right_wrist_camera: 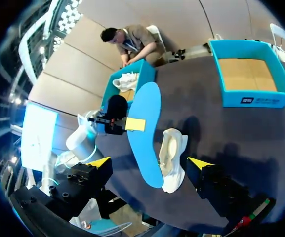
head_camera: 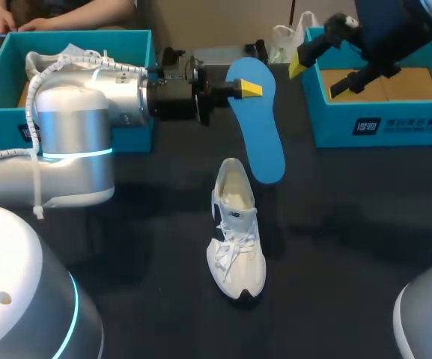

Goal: Take the shoe out of the shoebox, open the shoe tongue, remove and reinsert the insole, then place the shoe into the shoebox

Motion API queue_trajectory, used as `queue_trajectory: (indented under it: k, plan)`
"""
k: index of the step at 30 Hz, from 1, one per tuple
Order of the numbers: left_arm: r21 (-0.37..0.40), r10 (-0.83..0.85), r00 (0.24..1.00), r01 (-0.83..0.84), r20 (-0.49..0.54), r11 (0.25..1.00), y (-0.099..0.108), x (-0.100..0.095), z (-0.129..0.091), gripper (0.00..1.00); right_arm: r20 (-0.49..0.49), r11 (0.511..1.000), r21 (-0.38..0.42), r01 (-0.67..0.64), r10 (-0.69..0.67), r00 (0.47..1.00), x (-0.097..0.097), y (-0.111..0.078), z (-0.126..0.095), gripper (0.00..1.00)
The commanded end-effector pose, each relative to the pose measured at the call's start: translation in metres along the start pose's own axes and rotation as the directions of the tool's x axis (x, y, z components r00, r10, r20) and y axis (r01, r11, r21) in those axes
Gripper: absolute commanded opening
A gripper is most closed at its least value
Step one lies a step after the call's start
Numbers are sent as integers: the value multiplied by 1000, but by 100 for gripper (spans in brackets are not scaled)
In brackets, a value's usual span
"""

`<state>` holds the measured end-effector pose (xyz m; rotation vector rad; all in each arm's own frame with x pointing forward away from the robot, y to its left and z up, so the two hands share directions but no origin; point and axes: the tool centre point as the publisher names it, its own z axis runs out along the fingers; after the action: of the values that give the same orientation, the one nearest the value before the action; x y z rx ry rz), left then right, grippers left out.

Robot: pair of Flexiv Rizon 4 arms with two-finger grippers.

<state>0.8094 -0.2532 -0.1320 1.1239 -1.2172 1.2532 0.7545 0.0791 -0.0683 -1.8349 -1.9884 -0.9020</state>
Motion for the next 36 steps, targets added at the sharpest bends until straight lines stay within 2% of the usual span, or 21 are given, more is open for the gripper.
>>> queue_trajectory:
  k: [1,9,12,15,21,24,36]
  plan:
    - [0,0,1000,0,-1,1000,0,0,0,0,-354,1000,-9,2,-5,935,-11,1,9,100]
    - [0,0,1000,0,-1,1000,0,0,0,0,-467,1000,-10,0,-5,884,-22,6,21,100]
    - [0,0,1000,0,-1,1000,0,0,0,0,-535,1000,-16,5,-13,845,-24,9,26,100]
    - [0,0,1000,0,-1,1000,0,0,0,0,-550,1000,-5,-5,1,835,-28,9,31,100]
    - [0,0,1000,0,-1,1000,0,0,0,0,-634,999,-32,-8,-14,773,-32,9,35,100]
    - [0,0,1000,0,-1,1000,0,0,0,0,-660,1000,-16,-10,-3,751,-34,10,37,100]
    - [0,0,1000,0,-1,1000,0,0,0,0,-665,999,41,-23,44,746,-46,14,43,100]
